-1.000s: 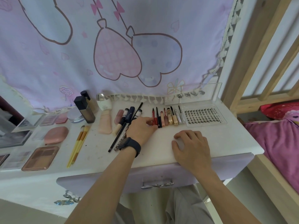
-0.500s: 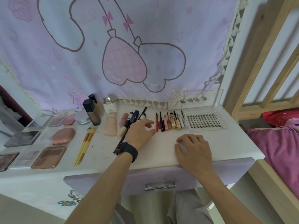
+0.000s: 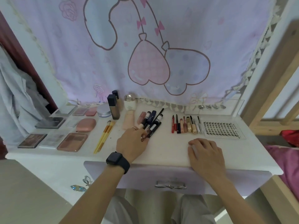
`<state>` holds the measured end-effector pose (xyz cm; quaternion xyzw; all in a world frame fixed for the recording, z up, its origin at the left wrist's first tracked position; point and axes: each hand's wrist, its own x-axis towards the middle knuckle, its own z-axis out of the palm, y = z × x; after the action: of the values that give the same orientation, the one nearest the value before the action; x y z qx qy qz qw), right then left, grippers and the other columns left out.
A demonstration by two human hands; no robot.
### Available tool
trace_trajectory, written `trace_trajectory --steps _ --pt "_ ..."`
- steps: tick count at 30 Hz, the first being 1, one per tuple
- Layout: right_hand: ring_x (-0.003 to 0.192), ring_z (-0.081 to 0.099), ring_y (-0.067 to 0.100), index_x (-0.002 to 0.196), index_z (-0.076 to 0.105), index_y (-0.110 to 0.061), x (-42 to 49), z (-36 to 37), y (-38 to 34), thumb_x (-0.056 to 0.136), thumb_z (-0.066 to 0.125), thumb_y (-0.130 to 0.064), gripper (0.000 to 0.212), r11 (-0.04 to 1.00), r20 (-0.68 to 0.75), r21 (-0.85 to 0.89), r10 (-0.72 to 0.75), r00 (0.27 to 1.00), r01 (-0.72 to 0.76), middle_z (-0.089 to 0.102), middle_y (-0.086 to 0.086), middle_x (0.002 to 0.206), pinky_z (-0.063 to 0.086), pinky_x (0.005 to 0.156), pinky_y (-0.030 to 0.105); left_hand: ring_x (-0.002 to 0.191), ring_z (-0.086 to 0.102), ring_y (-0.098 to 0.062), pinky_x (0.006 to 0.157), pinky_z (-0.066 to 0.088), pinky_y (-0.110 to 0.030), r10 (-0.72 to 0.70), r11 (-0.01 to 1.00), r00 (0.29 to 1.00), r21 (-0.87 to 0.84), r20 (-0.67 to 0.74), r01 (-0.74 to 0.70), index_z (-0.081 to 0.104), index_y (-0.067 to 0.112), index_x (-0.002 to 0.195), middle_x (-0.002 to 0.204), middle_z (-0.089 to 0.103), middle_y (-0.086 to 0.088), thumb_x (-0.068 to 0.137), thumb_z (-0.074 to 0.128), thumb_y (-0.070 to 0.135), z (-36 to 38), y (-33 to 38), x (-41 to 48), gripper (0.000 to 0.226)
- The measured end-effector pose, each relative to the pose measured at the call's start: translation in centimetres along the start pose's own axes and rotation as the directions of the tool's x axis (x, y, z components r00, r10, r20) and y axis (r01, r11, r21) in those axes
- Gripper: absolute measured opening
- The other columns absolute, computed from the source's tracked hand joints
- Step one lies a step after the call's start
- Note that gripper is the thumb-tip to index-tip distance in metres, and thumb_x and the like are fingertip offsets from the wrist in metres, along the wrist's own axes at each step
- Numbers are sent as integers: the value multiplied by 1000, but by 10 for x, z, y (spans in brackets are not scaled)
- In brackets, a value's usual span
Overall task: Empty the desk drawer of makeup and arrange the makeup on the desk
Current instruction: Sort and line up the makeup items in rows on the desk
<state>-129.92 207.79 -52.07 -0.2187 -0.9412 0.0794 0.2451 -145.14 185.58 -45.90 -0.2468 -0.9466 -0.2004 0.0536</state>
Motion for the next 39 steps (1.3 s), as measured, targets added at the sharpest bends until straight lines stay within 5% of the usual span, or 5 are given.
trace_trajectory --steps 9,17,26,30,39 --pt "105 57 22 110 70 -27 -3 3 3 93 53 -36 26 999 -69 52 -2 998 5 69 -6 114 48 86 40 113 49 -23 70 38 -32 54 958 998 284 -18 -46 66 25 109 133 55 0 99 48 44 14 19 5 27" --pt "106 57 22 112 71 -26 -5 2 3 94 52 -36 28 998 -55 67 9 998 -5 69 -5 116 48 87 40 111 52 -24 68 37 -33 -69 968 998 241 12 64 65 21 107 137 53 0 99 49 39 18 24 11 26" --pt "86 58 -6 113 50 -54 4 -16 4 85 39 -83 42 815 97 518 246 964 -260 64 -35 90 40 76 24 98 58 -17 67 48 -29 321 937 933 -85 -161 -337 70 19 109 109 63 2 98 60 33 30 36 -11 20" --pt "75 61 3 104 58 -50 0 -23 5 93 51 -68 22 763 163 584 225 961 -278 72 -26 83 40 66 23 87 59 -22 70 52 -39 425 887 892 -125 -153 -444 70 17 108 95 70 0 98 62 28 40 45 -15 18" --pt "61 53 0 90 66 -40 1 -25 11 101 52 -49 20 709 215 629 235 948 -318 66 -18 75 37 62 24 78 50 -3 65 37 -23 261 839 964 -505 47 -203 66 49 95 87 61 20 96 58 42 56 47 -12 10"
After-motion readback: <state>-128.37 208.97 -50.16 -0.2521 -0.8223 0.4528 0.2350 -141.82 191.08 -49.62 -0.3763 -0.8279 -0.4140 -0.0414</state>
